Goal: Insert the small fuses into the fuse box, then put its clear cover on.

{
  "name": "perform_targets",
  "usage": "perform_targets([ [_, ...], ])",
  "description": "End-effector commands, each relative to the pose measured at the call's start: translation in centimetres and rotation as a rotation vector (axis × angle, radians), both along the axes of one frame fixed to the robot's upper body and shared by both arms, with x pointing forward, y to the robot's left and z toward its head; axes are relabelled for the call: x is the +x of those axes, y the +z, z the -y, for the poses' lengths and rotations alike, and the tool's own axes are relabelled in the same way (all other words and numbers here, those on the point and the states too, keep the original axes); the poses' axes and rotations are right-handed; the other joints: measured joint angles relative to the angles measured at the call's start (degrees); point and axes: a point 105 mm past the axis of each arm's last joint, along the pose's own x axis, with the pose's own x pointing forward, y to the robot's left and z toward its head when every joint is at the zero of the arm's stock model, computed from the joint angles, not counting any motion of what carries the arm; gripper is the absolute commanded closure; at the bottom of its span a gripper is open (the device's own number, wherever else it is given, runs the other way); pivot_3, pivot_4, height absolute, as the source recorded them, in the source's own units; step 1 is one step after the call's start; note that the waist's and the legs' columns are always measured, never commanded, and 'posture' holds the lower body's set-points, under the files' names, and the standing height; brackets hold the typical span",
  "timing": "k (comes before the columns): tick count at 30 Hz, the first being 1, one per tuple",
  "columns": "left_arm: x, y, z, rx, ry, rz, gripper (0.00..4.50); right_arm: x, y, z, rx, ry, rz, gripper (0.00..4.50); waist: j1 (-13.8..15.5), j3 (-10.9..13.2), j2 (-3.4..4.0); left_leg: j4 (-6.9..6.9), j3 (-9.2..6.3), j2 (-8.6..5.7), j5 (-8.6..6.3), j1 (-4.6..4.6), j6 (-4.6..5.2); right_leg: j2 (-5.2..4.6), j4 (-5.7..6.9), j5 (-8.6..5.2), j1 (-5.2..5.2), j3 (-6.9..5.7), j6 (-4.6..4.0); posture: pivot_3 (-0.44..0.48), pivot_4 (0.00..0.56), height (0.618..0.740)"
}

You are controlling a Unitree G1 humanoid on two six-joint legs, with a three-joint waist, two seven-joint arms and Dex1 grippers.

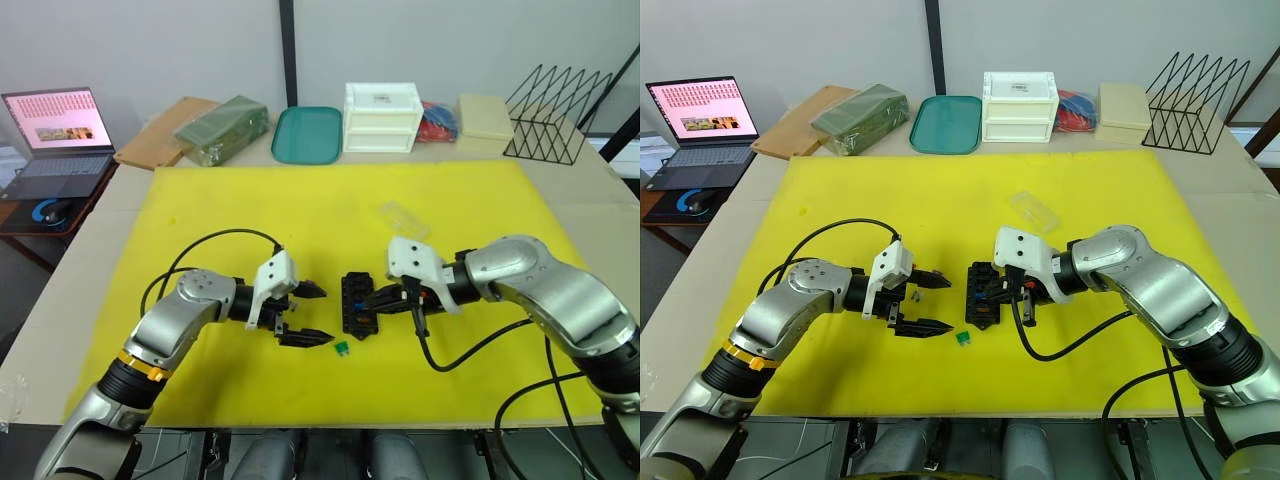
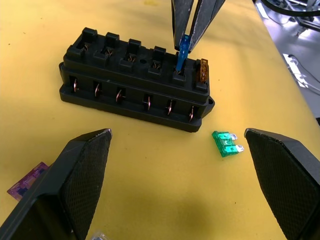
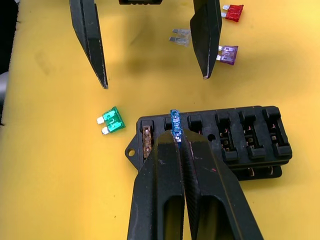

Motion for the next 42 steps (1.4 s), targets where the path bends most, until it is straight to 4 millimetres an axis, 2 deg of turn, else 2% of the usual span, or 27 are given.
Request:
perform_targets([
  [1, 0.0, 0.7, 0.0, -0.009, -0.009, 0.036, 0.03, -0.3, 1.0, -0.3, 0.022, 0.022, 0.039, 4.50, -0.01, 0.00, 0.00, 0.00, 0.00, 0.00, 0.00, 0.00, 0.00, 0.00, 0.00, 0.00, 0.00, 0.00, 0.00, 0.000, 0.150, 0.740],
  [14, 0.0, 0.8, 0.1, -0.010, -0.009, 0.043, 0.03, -0.1, 0.0, 0.0, 0.002, -0.003, 0.042, 4.50, -0.01, 0.00, 0.00, 0.00, 0.00, 0.00, 0.00, 0.00, 0.00, 0.00, 0.00, 0.00, 0.00, 0.00, 0.00, 0.000, 0.150, 0.740],
  [22, -0.1, 0.8, 0.3, -0.012, -0.014, 0.042, 0.03, 0.2, 0.1, -0.1, 0.009, -0.003, 0.071, 4.50, -0.01, 0.00, 0.00, 0.00, 0.00, 0.00, 0.00, 0.00, 0.00, 0.00, 0.00, 0.00, 0.00, 0.00, 0.00, 0.000, 0.150, 0.740],
  [28, -0.2, 0.8, 0.3, -0.013, -0.015, 0.041, 0.03, -0.2, 1.2, -0.6, 0.062, 0.014, 0.060, 4.50, -0.01, 0.00, 0.00, 0.00, 0.00, 0.00, 0.00, 0.00, 0.00, 0.00, 0.00, 0.00, 0.00, 0.00, 0.00, 0.000, 0.150, 0.740],
  [42, -0.3, 0.8, 0.4, -0.013, -0.019, 0.041, 0.03, -0.5, 0.4, -0.4, 0.042, 0.001, 0.037, 4.50, 0.01, 0.00, 0.00, 0.00, 0.00, 0.00, 0.00, 0.00, 0.00, 0.00, 0.00, 0.00, 0.00, 0.00, 0.00, 0.000, 0.150, 0.740],
])
